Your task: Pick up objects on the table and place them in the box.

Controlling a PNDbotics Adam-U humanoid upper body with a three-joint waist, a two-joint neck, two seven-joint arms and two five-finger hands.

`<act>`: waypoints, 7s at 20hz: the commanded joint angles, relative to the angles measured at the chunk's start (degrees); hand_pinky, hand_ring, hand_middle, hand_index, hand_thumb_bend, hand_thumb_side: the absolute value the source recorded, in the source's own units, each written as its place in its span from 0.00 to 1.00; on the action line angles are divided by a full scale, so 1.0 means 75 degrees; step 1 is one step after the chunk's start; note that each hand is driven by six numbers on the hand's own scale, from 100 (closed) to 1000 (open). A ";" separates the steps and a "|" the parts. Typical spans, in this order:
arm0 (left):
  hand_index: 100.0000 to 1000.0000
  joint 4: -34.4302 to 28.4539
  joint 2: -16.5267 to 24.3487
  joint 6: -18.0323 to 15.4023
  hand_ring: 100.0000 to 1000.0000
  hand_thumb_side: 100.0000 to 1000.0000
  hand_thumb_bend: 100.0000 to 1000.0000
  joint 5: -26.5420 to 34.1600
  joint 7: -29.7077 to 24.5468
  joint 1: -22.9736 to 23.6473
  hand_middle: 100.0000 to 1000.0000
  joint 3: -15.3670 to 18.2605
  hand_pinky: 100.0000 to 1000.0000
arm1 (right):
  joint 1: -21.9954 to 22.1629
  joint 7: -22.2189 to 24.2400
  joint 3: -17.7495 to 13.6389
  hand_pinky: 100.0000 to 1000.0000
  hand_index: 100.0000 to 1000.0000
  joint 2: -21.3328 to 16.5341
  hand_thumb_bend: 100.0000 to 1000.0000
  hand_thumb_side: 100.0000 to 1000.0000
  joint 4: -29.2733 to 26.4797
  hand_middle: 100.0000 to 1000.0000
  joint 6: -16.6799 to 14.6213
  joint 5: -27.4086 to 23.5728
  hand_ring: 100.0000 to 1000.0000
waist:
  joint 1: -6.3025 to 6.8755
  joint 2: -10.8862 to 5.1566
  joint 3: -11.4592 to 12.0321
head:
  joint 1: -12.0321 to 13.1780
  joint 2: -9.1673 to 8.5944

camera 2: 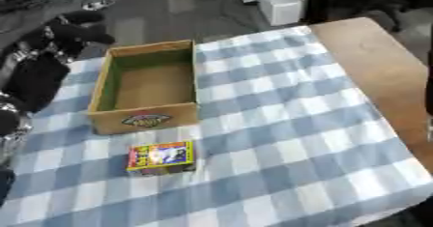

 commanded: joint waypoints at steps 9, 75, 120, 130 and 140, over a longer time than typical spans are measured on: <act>0.83 0.1231 0.1304 -0.1030 0.77 0.61 0.82 -0.1403 -0.1502 -0.0505 0.83 -0.0333 0.97 | -0.0085 0.0078 -0.0086 0.28 0.53 -0.0257 0.00 1.00 -0.0099 0.29 0.0206 -0.0079 0.24 | 0.0003 -0.0112 -0.0045 | 0.0032 -0.0012; 0.85 0.2728 0.0328 0.3806 0.82 0.35 1.00 -0.1942 -0.3934 -0.2485 0.77 -0.1908 0.98 | -0.0084 0.0182 -0.0042 0.29 0.53 -0.0226 0.00 1.00 -0.0099 0.29 0.0392 -0.0190 0.24 | -0.0025 -0.0210 -0.0225 | 0.0078 0.0149; 0.88 0.3714 0.0001 0.3486 0.75 0.25 1.00 -0.3133 -0.3934 -0.2476 0.85 -0.2669 0.62 | -0.0179 -0.0160 -0.0087 0.29 0.52 -0.0250 0.00 1.00 -0.0099 0.28 0.0371 -0.0333 0.23 | -0.0013 -0.0221 -0.0326 | -0.0208 0.0389; 0.95 0.3669 -0.0175 0.3675 0.80 0.28 1.00 -0.3489 -0.3934 -0.2615 0.88 -0.2358 0.73 | -0.0192 -0.0185 -0.0094 0.29 0.52 -0.0253 0.00 1.00 -0.0099 0.28 0.0384 -0.0351 0.23 | -0.0011 -0.0236 -0.0335 | -0.0198 0.0396; 0.94 0.4053 -0.0194 0.3578 0.81 0.29 1.00 -0.3829 -0.3934 -0.2632 0.88 -0.2247 0.74 | -0.0186 -0.0177 -0.0098 0.29 0.52 -0.0249 0.00 1.00 -0.0099 0.28 0.0387 -0.0346 0.23 | -0.0018 -0.0236 -0.0338 | -0.0287 0.0406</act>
